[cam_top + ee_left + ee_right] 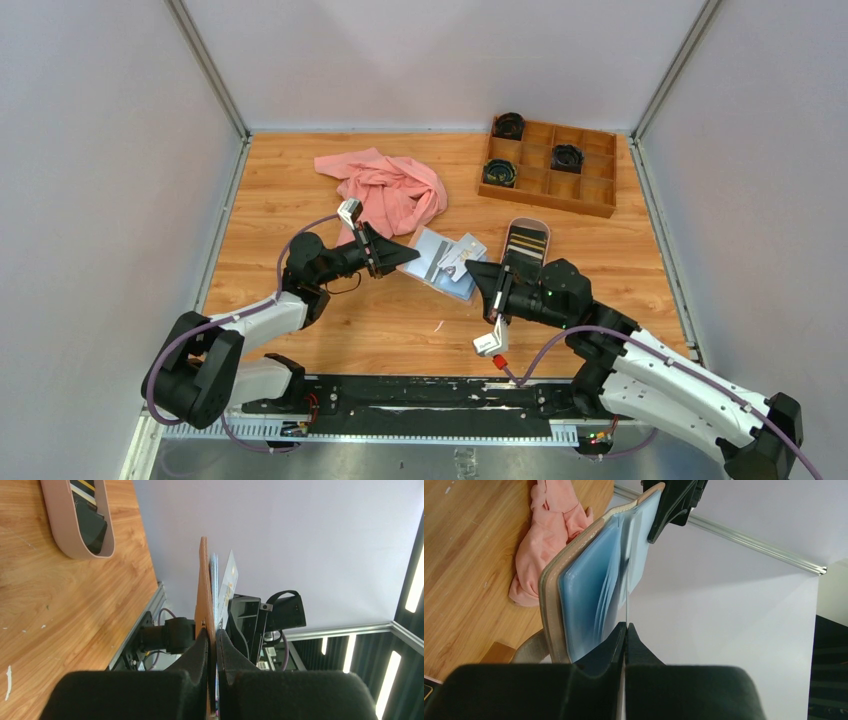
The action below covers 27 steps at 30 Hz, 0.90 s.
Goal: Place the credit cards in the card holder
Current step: Insert the credit card into the card holder.
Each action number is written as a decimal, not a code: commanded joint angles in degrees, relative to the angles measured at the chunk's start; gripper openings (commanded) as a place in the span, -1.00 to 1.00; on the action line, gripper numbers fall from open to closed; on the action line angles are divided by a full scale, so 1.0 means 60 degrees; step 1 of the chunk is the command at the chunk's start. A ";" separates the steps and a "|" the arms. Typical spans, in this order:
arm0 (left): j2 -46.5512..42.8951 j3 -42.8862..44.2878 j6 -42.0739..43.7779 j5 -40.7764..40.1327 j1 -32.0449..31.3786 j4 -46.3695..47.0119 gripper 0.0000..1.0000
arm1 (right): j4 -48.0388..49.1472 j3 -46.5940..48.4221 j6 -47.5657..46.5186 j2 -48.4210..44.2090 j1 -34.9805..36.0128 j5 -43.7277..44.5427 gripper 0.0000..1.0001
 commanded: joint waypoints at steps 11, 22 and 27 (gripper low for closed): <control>-0.0122 0.0330 -0.0678 -0.0108 -0.0052 0.0835 -1.00 | 0.0635 -0.0353 0.0478 0.0076 0.0504 -0.0483 -1.00; -0.0030 0.0403 -0.0792 0.0245 -0.0108 0.1087 -1.00 | 0.0777 -0.0446 0.0737 0.0083 0.0626 -0.0895 -1.00; -0.0029 0.0465 -0.0687 0.0527 -0.0140 0.0911 -1.00 | 0.0879 -0.0448 0.0723 0.0135 0.0632 -0.0934 -1.00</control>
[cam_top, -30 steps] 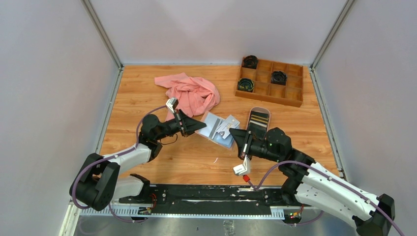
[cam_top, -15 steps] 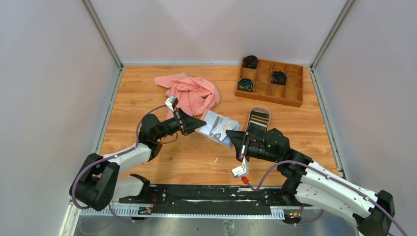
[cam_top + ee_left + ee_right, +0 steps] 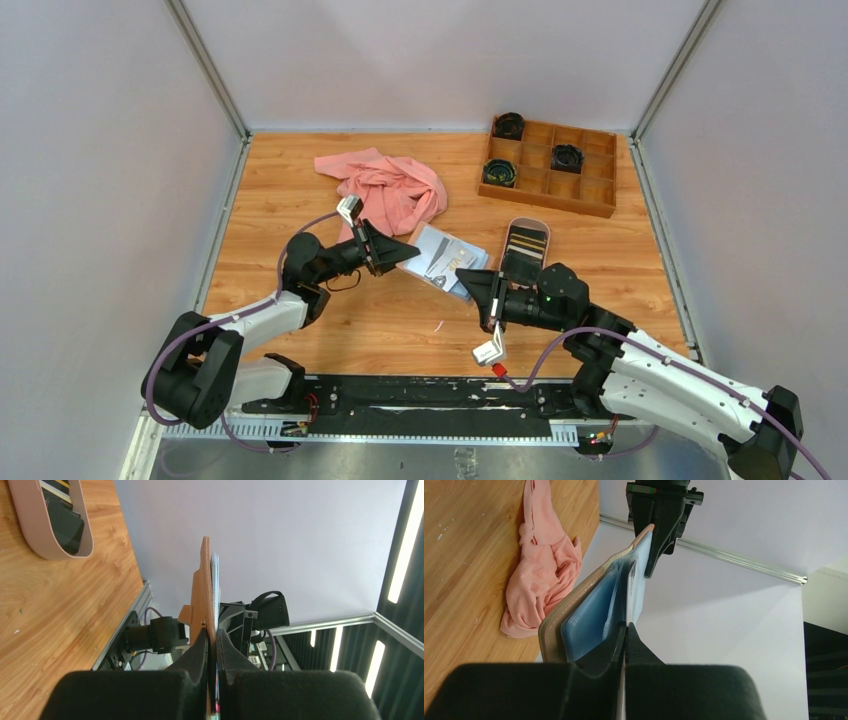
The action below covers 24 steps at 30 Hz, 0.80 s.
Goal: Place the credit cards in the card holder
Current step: Insert the credit card into the card holder.
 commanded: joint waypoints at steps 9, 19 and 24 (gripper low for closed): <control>-0.0050 0.0503 -0.0038 0.0669 -0.0100 0.0164 -1.00 | -0.0055 -0.0288 0.0094 -0.0043 0.0155 -0.0603 -1.00; -0.0059 0.0570 -0.0069 0.1035 -0.0132 0.0149 -1.00 | -0.0122 -0.0240 0.0234 -0.0051 0.0145 -0.0506 -1.00; -0.0025 0.0607 -0.0083 0.1167 -0.0183 0.0149 -1.00 | -0.0122 -0.0243 0.0229 -0.0059 0.0154 -0.0610 -1.00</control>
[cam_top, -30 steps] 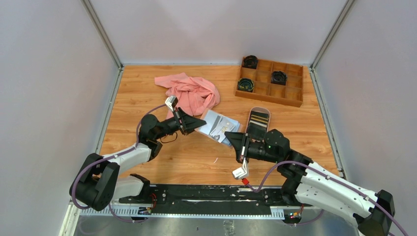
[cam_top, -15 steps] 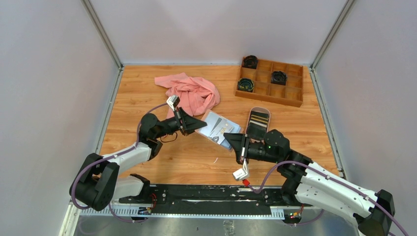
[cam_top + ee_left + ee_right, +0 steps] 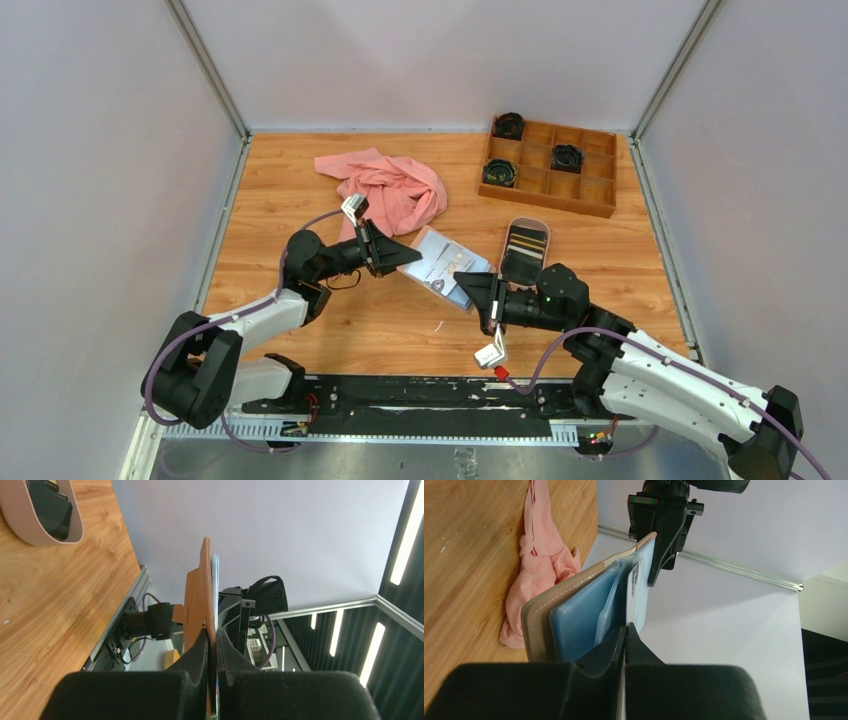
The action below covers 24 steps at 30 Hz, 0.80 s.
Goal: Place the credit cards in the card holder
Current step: Insert the credit card into the card holder.
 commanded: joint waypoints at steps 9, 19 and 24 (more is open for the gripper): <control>0.0108 0.0497 -0.0167 0.0617 -0.0281 0.0251 -1.00 | -0.0120 -0.0266 0.0074 -0.0041 0.0151 -0.0398 -1.00; 0.0163 0.0571 -0.0008 0.0632 -0.0660 -0.0066 -1.00 | -0.0089 -0.0306 -0.0085 0.0097 0.0151 -0.0232 -1.00; 0.0182 0.0575 0.0072 0.0571 -0.0829 -0.0166 -0.99 | -0.0083 -0.0339 -0.0146 0.0223 0.0151 -0.0064 -1.00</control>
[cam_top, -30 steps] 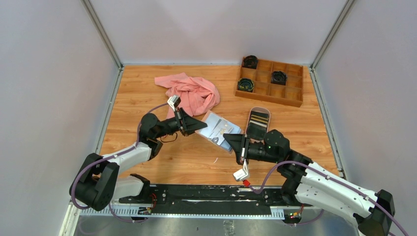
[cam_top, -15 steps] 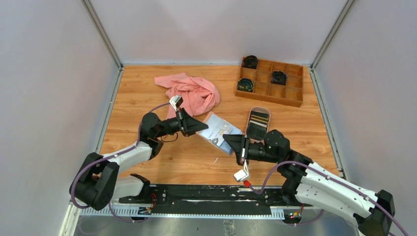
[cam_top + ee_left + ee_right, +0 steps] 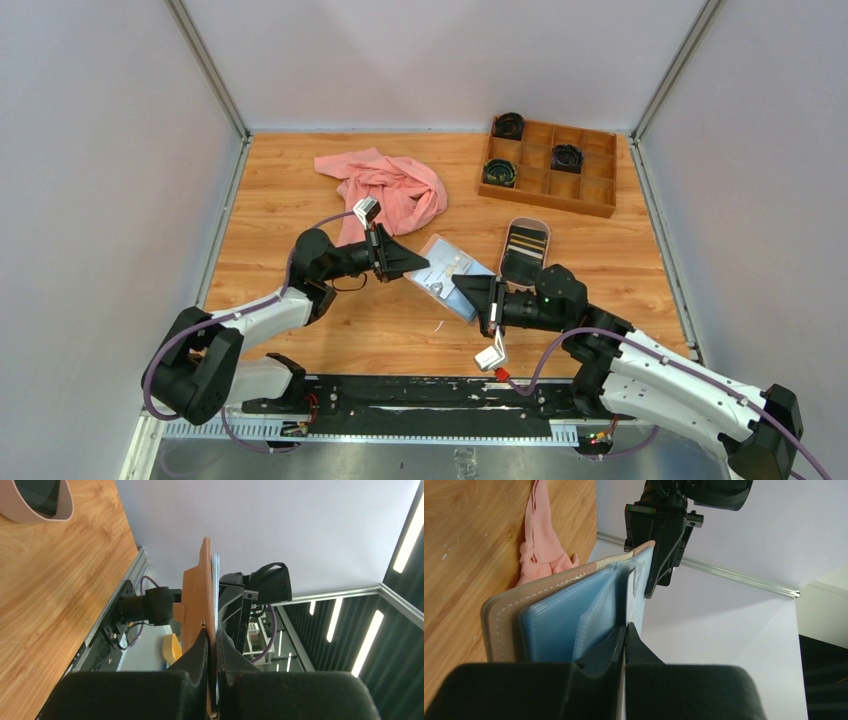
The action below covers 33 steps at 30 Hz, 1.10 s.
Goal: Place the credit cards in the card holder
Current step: Insert the credit card into the card holder.
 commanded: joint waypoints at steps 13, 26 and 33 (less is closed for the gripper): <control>0.0158 -0.0046 0.0249 0.0067 -0.0399 0.0018 -1.00 | -0.0739 -0.0195 -0.0164 0.0026 0.0133 0.0301 -1.00; 0.0525 -0.0654 -0.0418 -0.0188 -0.0400 0.1398 -1.00 | -0.2083 0.0190 -0.0222 -0.0230 0.0132 0.0330 -0.38; 0.0754 -0.0764 -0.0465 -0.0211 -0.0400 0.1643 -1.00 | -0.2188 0.0224 -0.0104 -0.0287 0.0129 0.0416 -0.14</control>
